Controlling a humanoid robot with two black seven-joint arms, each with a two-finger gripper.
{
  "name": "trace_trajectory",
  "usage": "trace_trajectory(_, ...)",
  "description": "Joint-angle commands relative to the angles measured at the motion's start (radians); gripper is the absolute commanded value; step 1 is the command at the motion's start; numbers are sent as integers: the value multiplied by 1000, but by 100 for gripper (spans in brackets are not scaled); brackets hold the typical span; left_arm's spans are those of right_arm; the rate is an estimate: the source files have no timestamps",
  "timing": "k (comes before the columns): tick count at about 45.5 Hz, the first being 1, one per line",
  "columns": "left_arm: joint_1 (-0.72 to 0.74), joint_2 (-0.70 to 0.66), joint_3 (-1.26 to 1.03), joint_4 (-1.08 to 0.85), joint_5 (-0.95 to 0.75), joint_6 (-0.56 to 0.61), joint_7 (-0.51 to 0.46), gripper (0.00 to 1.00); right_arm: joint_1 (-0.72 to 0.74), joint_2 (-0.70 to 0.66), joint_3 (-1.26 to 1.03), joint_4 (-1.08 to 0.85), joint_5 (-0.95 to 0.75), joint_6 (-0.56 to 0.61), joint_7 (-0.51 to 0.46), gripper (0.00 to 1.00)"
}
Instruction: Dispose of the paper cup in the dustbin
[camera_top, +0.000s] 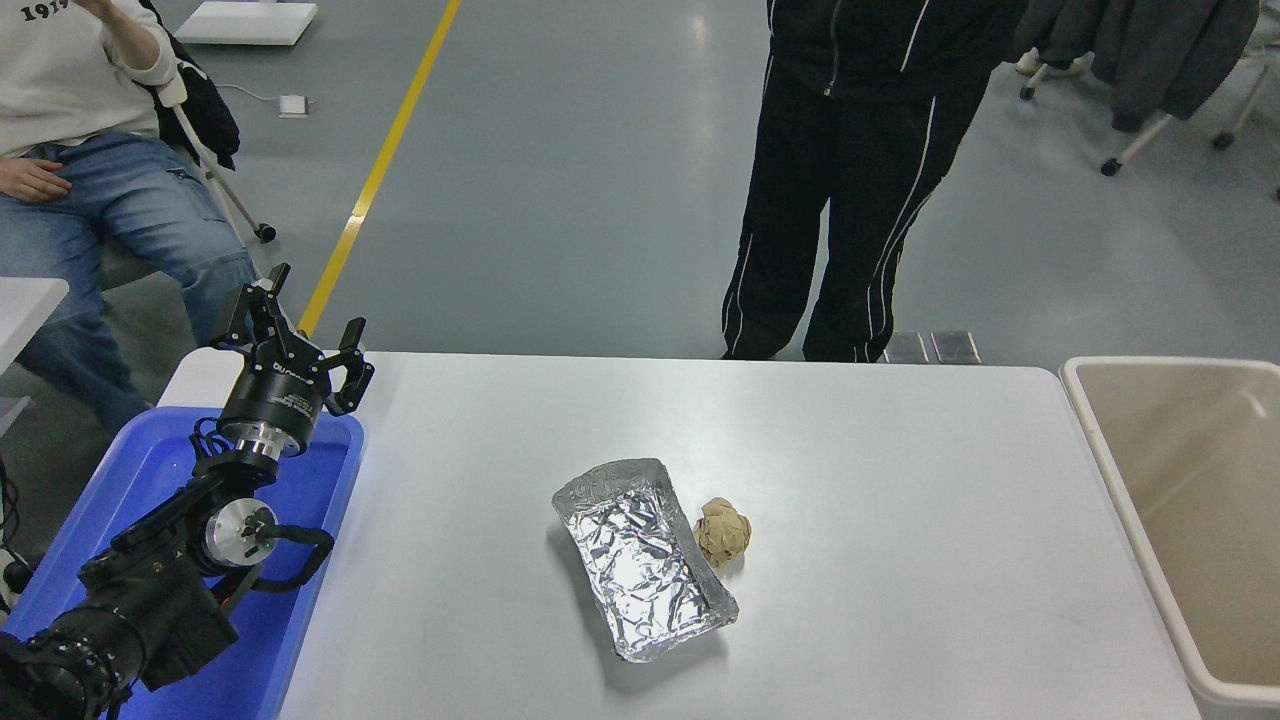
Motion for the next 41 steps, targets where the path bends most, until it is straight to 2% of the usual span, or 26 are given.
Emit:
trace_trajectory(1,0,0,0,0,0,0,0,100,-81,79,79,-19,11,-133,-103,0)
trace_trajectory(6,0,0,0,0,0,0,0,100,-119,122,94,-19,14,-183,-112,0)
trace_trajectory(22,0,0,0,0,0,0,0,100,-213,248,102,-18,68,-233,-111,0)
trace_trajectory(38,0,0,0,0,0,0,0,100,-219,261,103,-16,68,-267,-108,0)
trace_trajectory(39,0,0,0,0,0,0,0,100,-219,261,103,-16,68,-279,-106,1)
trace_trajectory(41,0,0,0,0,0,0,0,100,-219,262,103,-16,68,-305,-108,36)
